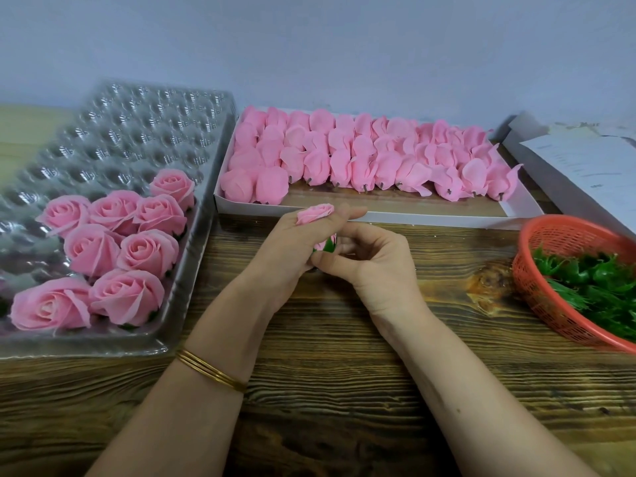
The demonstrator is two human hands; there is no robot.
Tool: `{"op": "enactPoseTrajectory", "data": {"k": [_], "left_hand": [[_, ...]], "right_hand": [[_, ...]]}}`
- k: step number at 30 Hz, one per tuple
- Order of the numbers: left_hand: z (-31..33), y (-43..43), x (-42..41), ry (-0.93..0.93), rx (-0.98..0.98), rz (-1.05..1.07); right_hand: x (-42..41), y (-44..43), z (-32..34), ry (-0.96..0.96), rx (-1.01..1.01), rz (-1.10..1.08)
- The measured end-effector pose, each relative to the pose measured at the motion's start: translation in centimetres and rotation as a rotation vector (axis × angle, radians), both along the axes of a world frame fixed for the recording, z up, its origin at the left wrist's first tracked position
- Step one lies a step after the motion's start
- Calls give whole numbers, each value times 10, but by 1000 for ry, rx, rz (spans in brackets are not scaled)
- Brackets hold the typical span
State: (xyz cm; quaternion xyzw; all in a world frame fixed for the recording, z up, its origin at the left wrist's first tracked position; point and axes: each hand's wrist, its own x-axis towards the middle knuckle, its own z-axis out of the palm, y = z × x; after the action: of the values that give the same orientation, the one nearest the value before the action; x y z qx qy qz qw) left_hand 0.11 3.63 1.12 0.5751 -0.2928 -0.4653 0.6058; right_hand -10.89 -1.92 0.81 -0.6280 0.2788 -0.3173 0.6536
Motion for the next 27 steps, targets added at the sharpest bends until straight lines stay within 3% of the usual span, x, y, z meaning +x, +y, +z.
{"op": "enactPoseTrajectory", "data": {"k": [12, 20, 27], "left_hand": [[-1, 2, 2, 183, -40, 32], [-7, 2, -8, 185, -67, 45], [-7, -2, -17, 100, -57, 89]], "right_hand": [[1, -2, -4, 23, 30, -72], [0, -5, -6, 37, -35, -139], [-2, -3, -9, 111, -216, -147]]}}
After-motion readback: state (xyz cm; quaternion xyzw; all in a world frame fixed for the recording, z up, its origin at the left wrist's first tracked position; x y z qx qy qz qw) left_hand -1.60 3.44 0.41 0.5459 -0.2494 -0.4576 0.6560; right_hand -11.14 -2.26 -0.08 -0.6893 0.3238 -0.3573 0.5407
